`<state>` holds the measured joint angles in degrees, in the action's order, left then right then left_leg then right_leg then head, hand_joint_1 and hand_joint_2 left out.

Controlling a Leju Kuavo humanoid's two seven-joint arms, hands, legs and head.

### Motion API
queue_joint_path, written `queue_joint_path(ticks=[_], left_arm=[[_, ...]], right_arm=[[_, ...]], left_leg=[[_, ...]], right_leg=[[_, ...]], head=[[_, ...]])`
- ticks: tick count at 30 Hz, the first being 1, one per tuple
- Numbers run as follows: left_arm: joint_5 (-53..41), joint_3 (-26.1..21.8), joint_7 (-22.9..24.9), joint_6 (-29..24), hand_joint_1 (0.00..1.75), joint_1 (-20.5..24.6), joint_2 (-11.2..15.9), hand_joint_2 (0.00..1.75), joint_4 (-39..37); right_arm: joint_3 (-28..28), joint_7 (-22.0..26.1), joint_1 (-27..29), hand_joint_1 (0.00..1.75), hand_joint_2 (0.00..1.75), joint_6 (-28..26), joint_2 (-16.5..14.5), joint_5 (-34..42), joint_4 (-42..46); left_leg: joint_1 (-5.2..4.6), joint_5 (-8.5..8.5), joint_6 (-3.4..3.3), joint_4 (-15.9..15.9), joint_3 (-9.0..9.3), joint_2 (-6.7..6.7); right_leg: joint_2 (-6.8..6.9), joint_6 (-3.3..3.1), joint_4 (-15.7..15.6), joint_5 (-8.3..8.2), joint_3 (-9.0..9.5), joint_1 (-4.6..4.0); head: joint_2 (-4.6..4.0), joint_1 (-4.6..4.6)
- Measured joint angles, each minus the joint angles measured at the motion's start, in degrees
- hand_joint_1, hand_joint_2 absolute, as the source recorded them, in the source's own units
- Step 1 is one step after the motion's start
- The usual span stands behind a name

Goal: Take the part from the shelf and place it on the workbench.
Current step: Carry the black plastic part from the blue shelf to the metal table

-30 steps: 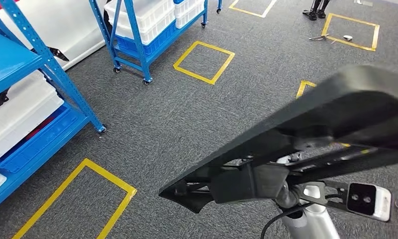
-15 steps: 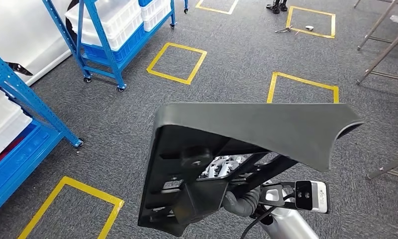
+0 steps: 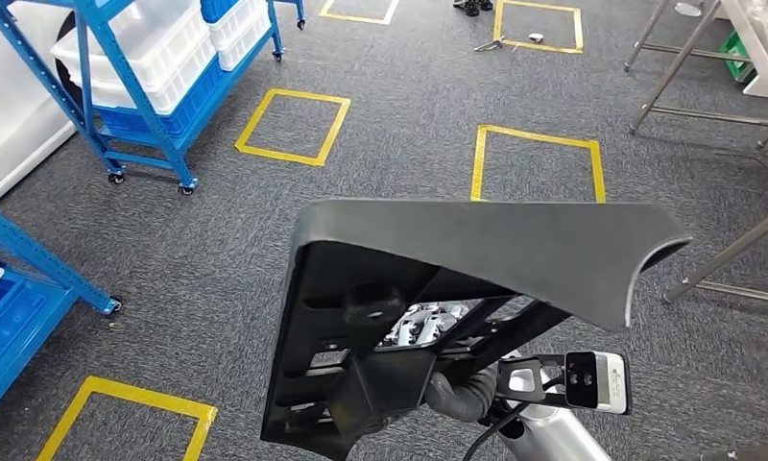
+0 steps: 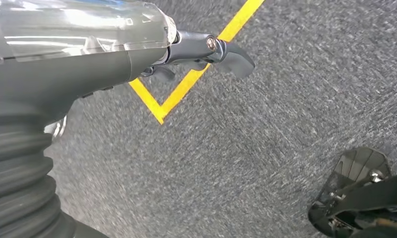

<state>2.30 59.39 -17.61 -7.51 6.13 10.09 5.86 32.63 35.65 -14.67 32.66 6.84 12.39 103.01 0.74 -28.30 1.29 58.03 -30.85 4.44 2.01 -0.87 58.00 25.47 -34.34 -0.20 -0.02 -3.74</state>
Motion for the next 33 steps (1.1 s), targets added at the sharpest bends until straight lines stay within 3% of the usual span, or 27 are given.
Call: queue_joint_path(ticks=[3,5,6,7,8,11,13,15,16,18,20,22,23,24,26,28,29,31,33], left_arm=[[0.0,0.6,0.3,-0.2,0.00,0.0,0.0,1.75,0.0],[0.0,0.8,0.6,-0.2,0.00,-0.1,0.0,1.75,0.0],[0.0,0.9,0.7,-0.2,0.00,-0.2,0.0,1.75,0.0],[0.0,0.9,0.8,-0.2,0.00,-0.3,0.0,1.75,0.0],[0.0,1.0,0.8,-0.2,0.00,-0.3,-0.1,1.75,0.0],[0.0,1.5,0.7,-0.2,0.00,-0.1,-0.1,1.75,0.0],[0.0,1.9,0.4,-0.2,0.00,0.0,-0.1,1.75,0.0],[0.0,2.1,0.0,-0.4,0.00,0.2,-0.1,1.75,0.0],[0.0,2.2,-0.1,-0.8,0.00,0.3,-0.1,1.75,0.0],[0.0,2.2,-0.2,-2.2,0.00,0.4,0.1,1.75,0.0],[0.0,2.2,-0.2,-4.1,0.00,0.3,0.3,1.75,-0.1],[0.0,2.0,-0.1,-5.4,0.00,0.3,0.7,1.75,-0.1],[0.0,1.9,0.0,-5.7,0.00,0.3,0.9,1.75,-0.2],[0.0,1.8,0.0,-5.8,0.00,0.3,1.1,1.75,-0.2],[0.0,1.7,0.1,-5.8,0.00,0.3,1.4,1.75,-0.2],[0.0,1.7,0.1,-5.6,0.00,0.3,1.7,1.75,-0.2],[0.0,1.7,0.1,-5.4,0.00,0.3,1.9,1.75,-0.2],[0.0,1.7,0.3,-5.3,0.00,0.4,2.1,1.75,-0.2],[0.0,1.7,0.5,-5.4,0.00,0.4,2.3,1.75,-0.2]], right_arm=[[0.0,0.0,0.0,1.75,1.75,-0.4,-0.2,-0.1,0.4],[0.0,0.0,0.0,1.75,1.75,-0.4,-0.3,0.0,0.4],[0.0,0.0,0.0,1.75,1.75,-0.4,-0.3,0.1,0.5],[0.0,-0.1,0.0,1.75,1.75,-0.4,-0.3,0.3,0.6],[0.0,-0.1,-0.1,1.75,1.75,-0.4,-0.3,0.5,0.7],[-0.1,-0.3,-1.2,1.75,1.75,-0.4,-0.3,1.9,1.4],[-0.2,-0.3,-1.8,1.75,1.75,-0.5,-0.3,2.7,1.6],[-0.3,-0.2,-1.9,1.75,1.75,-0.4,-0.1,3.2,1.8],[-0.5,-0.1,-1.9,1.75,1.75,-0.3,0.0,3.3,1.9],[-0.9,0.0,-1.8,1.75,1.75,0.1,0.1,3.0,2.1],[-1.3,0.1,-1.5,1.75,1.75,0.5,0.2,2.3,2.3],[-1.3,0.1,-1.1,1.75,1.75,0.7,0.2,1.6,2.3],[-1.3,0.1,-1.0,1.75,1.75,0.7,0.2,1.4,2.3],[-1.3,0.1,-0.9,1.75,1.75,0.6,0.2,1.3,2.3],[-1.4,0.1,-1.2,1.75,1.75,0.2,0.2,1.2,2.4],[-1.5,0.1,-1.6,1.75,1.75,-0.7,0.2,1.1,2.5],[-1.6,0.1,-1.7,1.75,1.75,-1.2,0.3,1.1,2.5],[-1.6,0.1,-1.7,1.75,1.75,-1.7,0.5,1.1,2.6],[-1.6,0.1,-1.6,1.75,1.75,-1.5,0.6,1.0,2.9]], left_leg=[[0.14,-3.08,0.28,4.5,-1.72,-2.70],[0.16,-6.22,0.40,11.4,-5.06,-3.66],[0.18,-7.14,0.50,14.5,-6.67,-3.86],[0.22,-7.03,0.59,16.0,-7.59,-3.95],[0.29,-5.69,0.65,15.1,-7.41,-4.01],[0.75,-0.01,0.64,4.4,-2.98,-5.98],[0.79,0.62,0.25,1.3,-1.56,-7.37],[0.60,0.65,-0.47,1.1,-1.51,-6.92],[0.57,0.79,-0.88,1.0,-1.43,-6.47],[0.61,0.98,-1.62,0.6,-1.27,-5.45],[0.39,0.90,-2.02,0.6,-1.22,-4.35],[0.19,0.76,-2.13,0.6,-1.18,-3.20],[0.12,0.67,-2.12,0.6,-1.10,-2.66],[0.05,0.55,-2.06,0.6,-0.94,-2.17],[-0.14,0.25,-1.82,0.6,-0.56,-1.28],[-0.30,0.02,-1.39,0.5,-0.32,-0.45],[-0.35,-0.03,-1.12,0.4,-0.23,-0.01],[-0.31,-0.26,-0.55,0.2,0.11,0.46],[-0.21,-2.03,-0.17,2.6,-0.66,-1.24]], right_leg=[[-1.16,-0.78,-0.7,-0.43,0.39,0.36],[-2.13,-0.98,-0.6,-0.38,0.38,0.32],[-2.77,-1.02,-0.6,-0.35,0.39,0.29],[-3.46,-1.00,-0.5,-0.31,0.40,0.29],[-4.16,-0.92,-0.3,-0.24,0.42,0.32],[-6.10,-0.21,0.8,0.36,0.21,0.45],[-7.11,0.47,1.4,0.55,-0.27,0.47],[-7.94,1.19,1.4,0.38,-0.60,0.61],[-7.54,1.50,1.7,0.58,-0.77,0.63],[-5.30,2.03,4.9,2.50,-2.28,0.62],[-3.00,2.36,12.0,5.89,-5.81,0.68],[-2.40,2.46,17.3,7.27,-8.63,0.82],[-2.27,2.37,17.0,6.39,-8.54,0.85],[-1.99,2.15,14.4,4.62,-7.26,0.82],[-0.03,1.32,6.3,1.20,-3.08,0.31],[1.58,0.57,1.7,0.20,-0.86,-0.44],[1.66,0.36,1.3,0.41,-0.79,-0.72],[0.47,-0.04,0.7,0.05,-0.62,-0.57],[-0.52,-0.64,-0.3,-0.37,-0.04,-0.15]], head=[[0.00,-0.01],[0.00,-0.02],[0.00,-0.02],[0.00,-0.02],[0.00,-0.02],[0.00,-0.01],[0.00,-0.01],[0.00,-0.01],[0.00,-0.01],[0.00,0.00],[0.00,0.01],[0.00,0.01],[0.00,0.01],[0.00,0.01],[0.00,0.01],[0.00,0.00],[0.00,0.00],[0.00,-0.01],[0.00,-0.01]])
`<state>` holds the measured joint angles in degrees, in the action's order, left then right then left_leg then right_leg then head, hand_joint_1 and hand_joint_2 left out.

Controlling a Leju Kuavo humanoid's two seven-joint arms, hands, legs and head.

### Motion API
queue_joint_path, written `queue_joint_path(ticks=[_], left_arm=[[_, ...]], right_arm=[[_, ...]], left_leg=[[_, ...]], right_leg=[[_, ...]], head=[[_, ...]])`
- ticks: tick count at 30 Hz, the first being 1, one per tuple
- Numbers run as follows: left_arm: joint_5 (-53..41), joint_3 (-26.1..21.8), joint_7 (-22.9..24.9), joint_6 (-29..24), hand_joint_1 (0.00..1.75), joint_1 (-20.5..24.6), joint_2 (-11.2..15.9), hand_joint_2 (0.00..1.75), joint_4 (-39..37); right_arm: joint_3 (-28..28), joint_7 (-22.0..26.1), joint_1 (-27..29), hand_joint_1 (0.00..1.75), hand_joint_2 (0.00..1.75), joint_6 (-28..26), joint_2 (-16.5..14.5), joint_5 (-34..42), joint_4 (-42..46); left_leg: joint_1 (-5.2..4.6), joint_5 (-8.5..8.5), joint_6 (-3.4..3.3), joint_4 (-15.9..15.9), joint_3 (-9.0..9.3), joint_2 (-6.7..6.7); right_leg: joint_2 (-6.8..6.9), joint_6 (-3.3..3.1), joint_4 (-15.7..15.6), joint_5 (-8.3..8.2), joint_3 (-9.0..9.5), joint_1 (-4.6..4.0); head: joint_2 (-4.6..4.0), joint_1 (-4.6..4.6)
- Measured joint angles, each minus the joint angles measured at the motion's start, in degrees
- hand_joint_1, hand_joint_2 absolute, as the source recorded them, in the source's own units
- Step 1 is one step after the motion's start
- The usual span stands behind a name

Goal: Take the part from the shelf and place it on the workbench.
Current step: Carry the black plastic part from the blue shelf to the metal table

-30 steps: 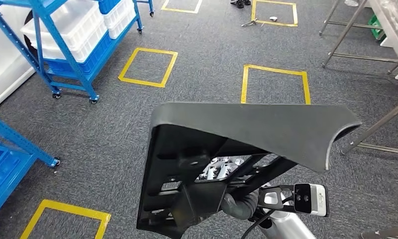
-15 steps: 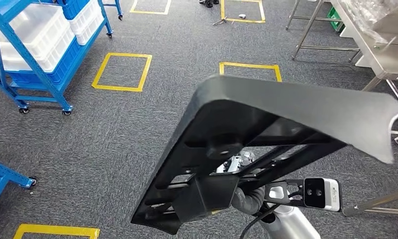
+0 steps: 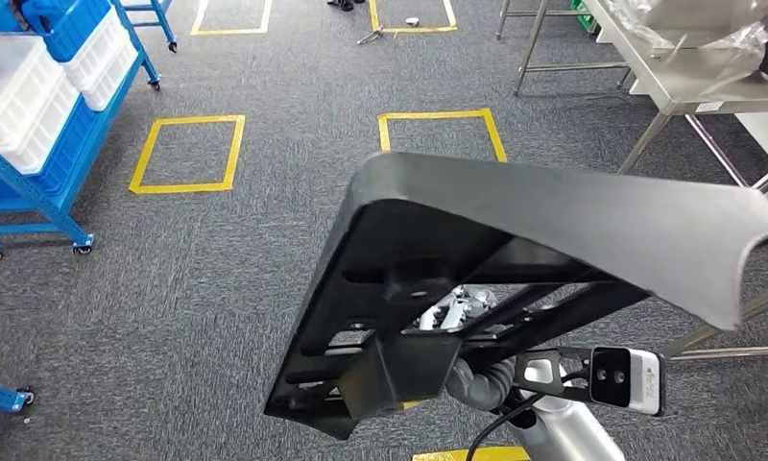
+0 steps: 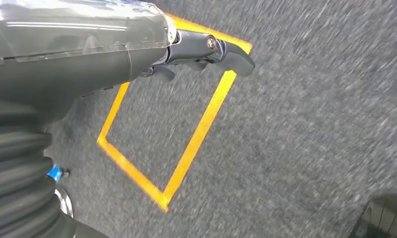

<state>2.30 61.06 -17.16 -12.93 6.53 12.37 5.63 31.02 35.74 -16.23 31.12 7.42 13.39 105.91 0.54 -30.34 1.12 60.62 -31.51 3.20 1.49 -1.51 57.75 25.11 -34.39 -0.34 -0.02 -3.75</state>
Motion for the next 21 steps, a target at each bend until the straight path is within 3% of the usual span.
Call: queue_joint_path(ticks=[2,3,4,5,7,9,11,13,15,17,19,20,21], left_arm=[[0.0,0.0,0.1,-0.1,0.00,-0.2,0.2,1.75,0.0],[0.0,0.0,0.1,-0.1,0.00,-0.4,0.2,1.75,0.0],[0.0,0.0,0.1,-0.1,0.00,-0.5,0.2,1.75,-0.1],[0.0,0.0,0.1,-0.1,0.00,-0.5,0.3,1.75,-0.1],[0.0,-0.1,-0.2,-0.1,0.00,-0.5,0.3,1.75,-0.1],[0.0,-0.4,-0.7,-0.1,0.00,-0.5,0.3,1.75,-0.1],[0.0,-0.7,-1.2,0.1,0.00,-0.5,0.2,1.75,-0.1],[0.0,-0.9,-1.5,0.4,0.00,-0.3,0.2,1.75,-0.1],[0.0,-1.0,-1.7,0.7,0.00,-0.1,0.1,1.75,-0.1],[0.0,-1.1,-1.7,1.0,0.00,-0.1,0.1,1.75,-0.1],[0.0,-1.1,-1.6,1.0,0.00,-0.3,0.2,1.75,-0.1],[0.0,-1.1,-1.5,0.9,0.00,-0.3,0.2,1.75,-0.1],[0.0,-1.1,-1.4,0.8,0.00,-0.3,0.2,1.75,-0.1]], right_arm=[[0.0,0.0,0.4,1.75,1.75,0.4,0.0,-0.2,0.2],[0.0,0.0,0.7,1.75,1.75,0.5,0.0,-0.3,0.2],[0.0,0.0,1.0,1.75,1.75,0.5,0.0,-0.3,0.2],[0.0,0.0,1.2,1.75,1.75,0.6,0.0,-0.4,0.2],[0.0,0.0,1.4,1.75,1.75,1.2,-0.1,-0.5,0.2],[0.1,0.0,1.6,1.75,1.75,2.0,-0.2,-0.5,0.2],[0.1,0.0,1.6,1.75,1.75,2.5,-0.3,-0.6,0.2],[0.2,0.0,1.6,1.75,1.75,3.0,-0.3,-0.5,0.2],[0.2,0.0,1.4,1.75,1.75,3.4,-0.3,-0.3,0.2],[0.3,0.0,1.3,1.75,1.75,3.9,-0.5,-0.1,0.2],[0.3,0.0,1.5,1.75,1.75,4.4,-0.8,-0.2,0.1],[0.3,0.0,1.7,1.75,1.75,4.6,-0.9,-0.3,0.1],[0.3,0.0,1.8,1.75,1.75,4.6,-1.1,-0.6,0.2]], left_leg=[[0.12,-3.58,0.18,7.0,-3.25,-2.15],[0.14,-5.00,0.28,10.8,-5.20,-2.54],[0.16,-5.42,0.38,13.3,-6.60,-2.67],[0.20,-4.69,0.46,13.6,-7.05,-2.70],[0.44,-0.37,0.59,7.6,-4.80,-3.21],[0.67,2.48,0.51,0.6,-1.83,-5.02],[0.55,2.58,-0.02,-1.3,-1.01,-5.89],[0.39,2.90,-0.83,-1.4,-0.98,-5.05],[0.40,3.14,-1.58,-1.7,-0.90,-4.25],[0.29,3.16,-2.00,-1.8,-0.89,-3.32],[0.10,3.10,-2.14,-1.8,-0.95,-2.27],[0.05,3.05,-2.15,-1.8,-0.94,-1.76],[0.00,3.00,-2.13,-1.8,-0.88,-1.27]], right_leg=[[-1.07,-0.42,-0.3,-0.11,0.27,0.16],[-1.67,-0.51,-0.3,-0.08,0.27,0.13],[-2.33,-0.52,-0.2,-0.05,0.29,0.12],[-3.00,-0.47,-0.1,0.00,0.32,0.14],[-4.37,-0.13,0.4,0.26,0.38,0.30],[-5.59,0.49,1.3,0.67,0.07,0.33],[-6.47,1.12,1.8,0.72,-0.44,0.37],[-6.85,1.70,1.8,0.65,-0.72,0.57],[-5.21,2.22,3.8,1.99,-1.62,0.57],[-2.84,2.60,10.1,5.26,-4.58,0.60],[-1.97,2.79,16.9,7.70,-7.95,0.73],[-1.83,2.75,17.9,7.52,-8.47,0.74],[-1.68,2.61,16.5,6.30,-7.78,0.71]], head=[[0.00,0.00],[0.00,-0.01],[0.00,-0.01],[0.00,-0.01],[0.00,-0.01],[0.00,-0.01],[0.00,-0.01],[0.00,0.01],[0.00,0.01],[0.00,0.01],[0.00,0.01],[0.00,0.01],[0.00,0.01]])
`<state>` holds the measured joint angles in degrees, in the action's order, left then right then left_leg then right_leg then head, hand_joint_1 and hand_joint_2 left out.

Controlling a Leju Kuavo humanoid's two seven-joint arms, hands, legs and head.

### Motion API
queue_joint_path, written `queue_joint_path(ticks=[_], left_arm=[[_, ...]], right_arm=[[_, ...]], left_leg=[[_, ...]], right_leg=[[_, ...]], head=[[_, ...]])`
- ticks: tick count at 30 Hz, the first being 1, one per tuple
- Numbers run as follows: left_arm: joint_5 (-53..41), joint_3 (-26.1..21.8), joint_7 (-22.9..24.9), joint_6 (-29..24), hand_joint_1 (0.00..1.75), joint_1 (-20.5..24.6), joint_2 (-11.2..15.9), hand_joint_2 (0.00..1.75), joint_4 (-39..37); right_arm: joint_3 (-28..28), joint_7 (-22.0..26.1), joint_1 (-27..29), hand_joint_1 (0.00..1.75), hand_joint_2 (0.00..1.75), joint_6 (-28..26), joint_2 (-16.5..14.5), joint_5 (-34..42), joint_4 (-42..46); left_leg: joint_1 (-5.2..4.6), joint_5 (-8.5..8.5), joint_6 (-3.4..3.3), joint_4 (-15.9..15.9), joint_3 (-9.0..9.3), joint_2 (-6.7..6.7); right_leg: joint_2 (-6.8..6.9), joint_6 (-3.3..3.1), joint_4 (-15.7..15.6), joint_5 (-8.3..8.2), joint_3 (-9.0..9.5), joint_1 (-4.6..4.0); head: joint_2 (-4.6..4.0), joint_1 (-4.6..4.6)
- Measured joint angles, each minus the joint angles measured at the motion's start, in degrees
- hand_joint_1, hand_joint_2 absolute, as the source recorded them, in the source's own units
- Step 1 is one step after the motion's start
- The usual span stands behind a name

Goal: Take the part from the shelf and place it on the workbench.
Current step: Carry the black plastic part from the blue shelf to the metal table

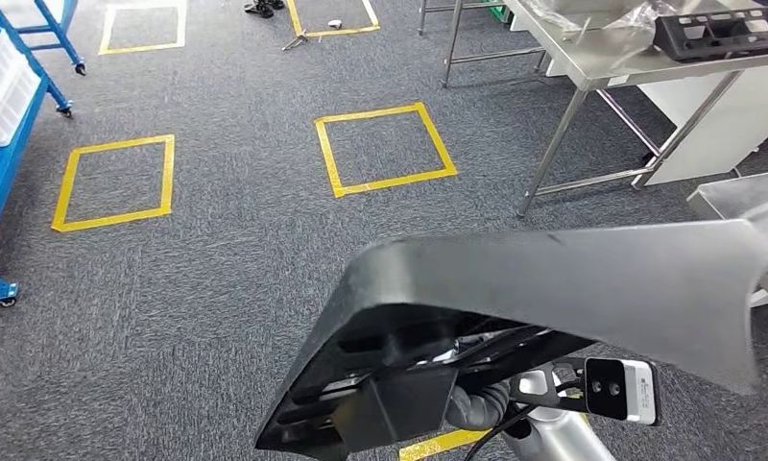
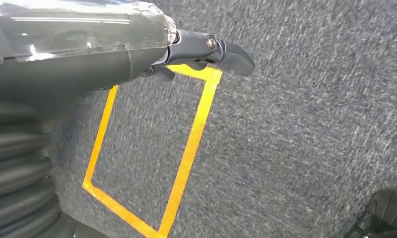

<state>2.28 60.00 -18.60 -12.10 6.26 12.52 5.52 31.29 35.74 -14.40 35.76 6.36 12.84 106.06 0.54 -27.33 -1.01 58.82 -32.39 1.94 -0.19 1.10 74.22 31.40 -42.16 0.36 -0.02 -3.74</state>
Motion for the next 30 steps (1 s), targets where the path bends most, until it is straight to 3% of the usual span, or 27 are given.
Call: queue_joint_path(ticks=[1,3,5,7,9,10,12,14,15,17,18,20,22,23,25,27,28,29,30], left_arm=[[0.0,0.0,0.0,-0.1,0.00,0.0,0.0,1.75,0.0],[0.0,0.0,0.0,-0.2,0.00,0.1,0.0,1.75,0.0],[0.0,0.0,0.0,-0.2,0.00,0.1,0.1,1.75,0.0],[0.0,0.0,0.0,-0.2,0.00,0.1,0.2,1.75,0.0],[0.0,0.0,-0.1,-0.3,0.00,0.3,0.2,1.75,0.0],[0.0,0.0,-0.1,-0.3,0.00,0.3,0.2,1.75,0.0],[0.0,0.0,-0.1,-0.3,0.00,0.1,0.4,1.75,0.0],[0.0,0.0,-0.1,-0.2,0.00,-0.1,0.5,1.75,-0.1],[0.0,0.0,-0.1,-0.1,0.00,-0.1,0.5,1.75,-0.1],[0.0,0.0,-0.2,0.4,0.00,-0.1,0.6,1.75,-0.1],[0.0,0.0,-0.2,0.7,0.00,0.0,0.6,1.75,-0.1],[0.0,0.0,-0.4,1.2,0.00,0.1,0.7,1.75,-0.1],[0.0,0.0,-0.7,1.4,0.00,0.0,0.6,1.75,-0.1],[0.0,0.0,-0.7,1.4,0.00,0.1,0.6,1.75,-0.1],[0.0,0.0,-0.7,1.4,0.00,0.2,0.5,1.75,-0.1],[0.0,0.0,-0.4,1.4,0.00,0.1,0.4,1.75,-0.1],[0.0,0.0,-0.1,1.4,0.00,0.0,0.4,1.75,-0.1],[0.0,0.0,0.1,1.4,0.00,-0.1,0.3,1.75,-0.1],[0.0,0.0,0.4,1.4,0.00,-0.1,0.2,1.75,-0.1]], right_arm=[[0.0,0.0,0.1,1.75,1.75,0.0,-0.2,-0.2,0.0],[-0.2,0.0,0.1,1.75,1.75,0.0,-0.5,-0.5,0.2],[-0.3,0.0,0.0,1.75,1.75,-0.1,-0.8,-0.5,0.3],[-0.3,0.0,0.1,1.75,1.75,-0.1,-1.0,-0.6,0.4],[-0.3,0.0,0.1,1.75,1.75,-0.1,-1.1,-0.6,0.6],[-0.3,0.0,0.1,1.75,1.75,-0.2,-1.3,-0.6,0.7],[-0.3,0.0,0.1,1.75,1.75,-0.2,-1.6,-0.7,0.7],[-0.3,0.0,0.2,1.75,1.75,-0.2,-1.7,-1.0,0.7],[-0.3,0.0,0.3,1.75,1.75,-0.2,-1.7,-1.2,0.7],[-0.3,0.0,0.3,1.75,1.75,-0.2,-1.8,-1.7,0.7],[-0.3,0.0,0.3,1.75,1.75,-0.3,-1.8,-1.9,0.7],[-0.3,0.0,0.4,1.75,1.75,-0.2,-2.0,-2.4,0.9],[-0.3,0.0,0.6,1.75,1.75,0.1,-2.0,-2.8,1.2],[-0.2,0.0,0.7,1.75,1.75,0.3,-2.0,-3.0,1.3],[-0.1,0.0,0.6,1.75,1.75,0.5,-2.0,-3.3,1.5],[0.4,0.0,0.4,1.75,1.75,0.1,-2.1,-3.3,1.5],[0.7,0.0,0.4,1.75,1.75,-0.3,-2.1,-3.2,1.5],[1.1,0.0,0.4,1.75,1.75,-0.8,-2.1,-2.9,1.5],[1.5,-0.1,0.4,1.75,1.75,-1.2,-2.1,-2.6,1.5]], left_leg=[[-0.04,-0.07,0.04,0.0,0.11,0.45],[-0.20,-0.28,0.27,0.0,0.37,1.29],[-0.30,-0.46,0.76,-0.1,0.52,2.13],[-0.36,-0.63,1.34,-0.4,0.68,3.05],[-0.29,-1.68,1.88,0.5,0.67,2.18],[-0.26,-3.01,2.08,2.5,-0.06,1.16],[-0.15,-6.49,2.17,9.6,-3.18,-0.78],[-0.15,-8.01,2.06,15.0,-6.08,-1.26],[-0.13,-7.09,2.00,14.7,-6.17,-1.35],[0.02,-2.89,1.93,8.3,-3.53,-2.13],[0.13,-1.31,1.94,4.6,-1.87,-3.23],[0.20,-0.25,1.66,0.6,-0.07,-4.98],[0.01,-0.40,1.05,0.3,0.08,-4.80],[-0.03,-0.33,0.74,0.2,0.14,-4.33],[-0.01,-0.25,0.13,0.0,0.32,-3.41],[-0.22,-0.39,-0.30,-0.1,0.42,-2.38],[-0.38,-0.47,-0.44,-0.1,0.43,-1.83],[-0.54,-0.57,-0.53,-0.1,0.48,-1.28],[-0.70,-0.69,-0.61,-0.1,0.59,-0.77]], right_leg=[[0.39,-0.27,-3.5,-1.89,1.81,-0.09],[2.54,-1.07,-11.5,-4.60,5.96,-0.67],[3.73,-1.74,-15.0,-5.04,7.54,-1.33],[2.65,-2.18,-15.4,-5.25,7.53,-1.44],[1.59,-2.61,-16.4,-5.77,8.10,-1.10],[1.08,-2.81,-16.8,-5.97,8.43,-0.90],[0.00,-3.09,-17.0,-5.95,8.65,-0.83],[-1.20,-3.19,-16.9,-5.86,8.67,-0.88],[-1.84,-3.14,-16.8,-5.80,8.71,-0.87],[-3.09,-2.80,-16.3,-5.48,8.88,-0.76],[-3.63,-2.53,-15.9,-5.24,8.83,-0.77],[-4.59,-2.00,-15.3,-4.98,8.39,-0.69],[-5.53,-1.53,-15.1,-5.06,7.97,-0.56],[-5.43,-1.31,-14.9,-4.91,7.86,-0.52],[-3.52,-0.84,-12.3,-3.31,6.61,-0.58],[-0.99,-0.42,-5.3,-0.11,3.04,-0.58],[-0.44,-0.34,-1.6,1.15,1.00,-0.54],[-0.19,-0.40,0.8,1.56,-0.41,-0.56],[-0.09,-0.62,1.0,0.87,-0.76,-0.63]], head=[[0.00,0.00],[0.00,0.00],[0.00,-0.01],[0.00,-0.02],[0.00,-0.03],[0.00,-0.03],[0.00,-0.03],[0.00,-0.02],[0.00,-0.02],[0.00,-0.02],[0.00,-0.02],[0.00,-0.02],[0.00,-0.02],[0.00,-0.02],[0.00,-0.02],[0.00,-0.01],[0.00,-0.01],[0.00,-0.01],[0.00,-0.01]])
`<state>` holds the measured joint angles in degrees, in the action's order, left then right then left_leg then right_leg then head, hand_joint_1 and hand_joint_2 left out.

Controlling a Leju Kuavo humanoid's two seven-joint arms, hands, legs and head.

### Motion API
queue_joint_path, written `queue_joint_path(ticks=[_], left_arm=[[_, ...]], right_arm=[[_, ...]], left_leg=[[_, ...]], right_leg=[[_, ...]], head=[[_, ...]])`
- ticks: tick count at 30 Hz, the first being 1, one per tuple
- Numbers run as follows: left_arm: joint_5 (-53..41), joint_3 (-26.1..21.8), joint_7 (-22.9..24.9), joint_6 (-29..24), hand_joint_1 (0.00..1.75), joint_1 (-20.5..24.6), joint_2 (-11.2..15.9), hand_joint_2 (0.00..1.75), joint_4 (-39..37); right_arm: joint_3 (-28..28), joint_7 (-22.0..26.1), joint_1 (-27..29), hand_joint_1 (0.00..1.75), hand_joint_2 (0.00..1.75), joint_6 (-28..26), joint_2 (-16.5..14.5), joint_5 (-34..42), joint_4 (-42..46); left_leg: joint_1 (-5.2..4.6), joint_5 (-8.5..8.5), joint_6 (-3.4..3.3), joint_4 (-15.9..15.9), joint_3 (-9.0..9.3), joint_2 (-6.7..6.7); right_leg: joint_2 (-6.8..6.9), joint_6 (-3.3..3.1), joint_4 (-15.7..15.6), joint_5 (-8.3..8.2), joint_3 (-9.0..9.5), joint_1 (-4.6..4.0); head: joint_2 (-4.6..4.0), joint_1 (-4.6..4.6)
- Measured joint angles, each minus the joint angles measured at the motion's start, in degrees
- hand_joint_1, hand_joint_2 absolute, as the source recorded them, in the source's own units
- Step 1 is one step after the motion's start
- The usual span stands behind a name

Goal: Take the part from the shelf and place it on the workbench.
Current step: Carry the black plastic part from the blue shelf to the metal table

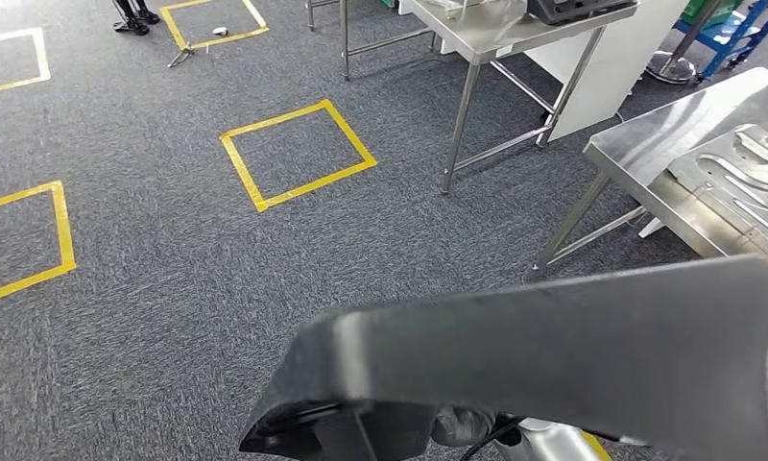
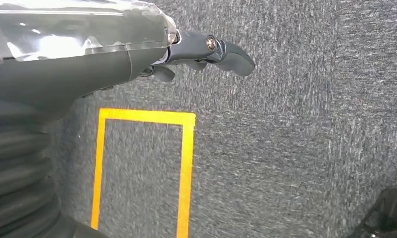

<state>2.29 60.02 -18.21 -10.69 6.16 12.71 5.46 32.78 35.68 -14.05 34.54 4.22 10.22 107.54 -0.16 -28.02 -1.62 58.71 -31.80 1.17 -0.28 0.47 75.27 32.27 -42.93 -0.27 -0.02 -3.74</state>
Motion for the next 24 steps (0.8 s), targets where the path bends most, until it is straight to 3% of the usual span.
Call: queue_joint_path(ticks=[2,4,6,8,10,11,13,14,15,16,18,19,21,24], left_arm=[[0.0,0.0,0.3,0.0,0.00,0.1,-0.2,1.75,0.0],[0.0,0.0,0.5,0.0,0.00,0.1,-0.6,1.75,0.0],[0.1,0.0,0.5,0.0,0.00,0.1,-1.0,1.75,0.0],[0.1,0.1,0.6,0.1,0.00,0.1,-1.2,1.75,0.0],[0.0,0.1,0.6,0.4,0.00,0.2,-1.3,1.75,0.0],[0.0,0.2,0.6,0.5,0.00,0.2,-1.3,1.75,0.0],[0.0,0.3,0.6,0.9,0.00,0.1,-1.3,1.75,0.0],[0.0,0.4,0.7,1.0,0.00,-0.1,-1.3,1.75,0.0],[0.0,0.4,0.7,1.0,0.00,-0.2,-1.3,1.75,0.0],[-0.1,0.5,0.8,1.0,0.00,-0.2,-1.3,1.75,0.0],[-0.2,0.6,0.9,1.0,0.00,-0.1,-1.5,1.75,0.0],[-0.1,0.7,1.0,0.9,0.00,-0.1,-1.6,1.75,0.0],[0.0,0.8,1.3,0.7,0.00,0.0,-1.8,1.75,0.0],[0.1,1.3,2.1,0.1,0.00,0.0,-2.0,1.75,0.0]], right_arm=[[0.6,0.0,-0.1,1.75,1.75,-0.6,0.0,0.4,0.1],[1.0,0.0,-0.5,1.75,1.75,-0.9,0.0,0.5,0.2],[1.3,0.0,-0.8,1.75,1.75,-1.0,0.0,0.5,0.4],[1.4,0.0,-0.9,1.75,1.75,-1.2,0.0,0.5,0.5],[1.6,0.0,-0.9,1.75,1.75,-1.6,0.0,0.5,0.6],[1.7,0.0,-0.9,1.75,1.75,-1.9,0.0,0.4,0.7],[2.1,0.0,-0.8,1.75,1.75,-2.6,0.0,0.2,0.6],[2.2,0.0,-0.7,1.75,1.75,-2.9,0.0,0.2,0.6],[2.3,-0.1,-0.5,1.75,1.75,-3.1,0.0,0.2,0.6],[2.3,-0.1,-0.4,1.75,1.75,-3.3,-0.1,0.2,0.6],[2.4,-0.2,-0.2,1.75,1.75,-3.6,-0.2,0.3,0.7],[2.4,-0.2,-0.1,1.75,1.75,-3.8,-0.2,0.4,0.7],[2.4,-0.3,0.0,1.75,1.75,-4.0,-0.3,0.7,1.0],[2.4,-0.5,0.2,1.75,1.75,-4.4,-0.4,1.1,1.3]], left_leg=[[-0.27,-0.33,-0.08,0.0,0.49,0.90],[-0.38,-0.64,0.03,-0.2,0.97,1.75],[-0.31,-0.77,0.36,-0.5,1.12,2.68],[-0.37,-0.88,0.74,-0.9,1.45,3.50],[-0.41,-1.96,1.11,0.4,1.33,2.42],[-0.32,-3.26,1.35,2.9,0.36,1.32],[0.15,-6.45,1.97,10.3,-3.42,-0.35],[0.38,-7.32,2.29,13.5,-5.32,-0.57],[0.63,-7.14,2.59,14.9,-6.47,-0.61],[0.86,-5.76,2.90,14.2,-6.57,-0.64],[1.40,-1.41,3.60,7.4,-3.93,-1.47],[1.47,-0.03,3.82,4.2,-2.58,-2.28],[1.44,0.46,3.24,1.5,-1.39,-3.40],[1.23,0.60,1.72,1.4,-1.54,-2.63]], right_leg=[[0.61,-1.08,-6.1,-3.94,2.90,-0.57],[2.75,-2.57,-13.7,-6.49,6.79,-1.68],[3.82,-3.46,-16.5,-6.56,8.05,-2.42],[2.79,-3.76,-17.4,-6.95,8.37,-2.21],[1.88,-3.72,-19.0,-7.53,9.45,-1.58],[1.44,-3.63,-19.6,-7.76,10.00,-1.19],[0.40,-3.53,-19.6,-7.69,10.26,-1.03],[-0.24,-3.42,-19.5,-7.58,10.26,-0.95],[-0.87,-3.26,-19.3,-7.43,10.26,-0.86],[-1.51,-3.02,-18.9,-7.22,10.25,-0.72],[-2.63,-2.32,-17.7,-6.43,10.19,-0.31],[-3.13,-1.91,-17.0,-5.98,10.01,-0.18],[-3.88,-1.30,-16.0,-5.41,9.42,-0.14],[-4.36,-0.83,-15.4,-5.20,8.83,-0.05]], head=[[0.00,-0.01],[0.00,-0.01],[0.00,-0.01],[0.00,-0.01],[0.00,-0.02],[0.00,-0.02],[0.00,-0.02],[0.00,-0.02],[0.00,-0.02],[0.00,-0.02],[0.00,-0.02],[0.00,-0.03],[0.00,-0.04],[0.00,-0.04]])
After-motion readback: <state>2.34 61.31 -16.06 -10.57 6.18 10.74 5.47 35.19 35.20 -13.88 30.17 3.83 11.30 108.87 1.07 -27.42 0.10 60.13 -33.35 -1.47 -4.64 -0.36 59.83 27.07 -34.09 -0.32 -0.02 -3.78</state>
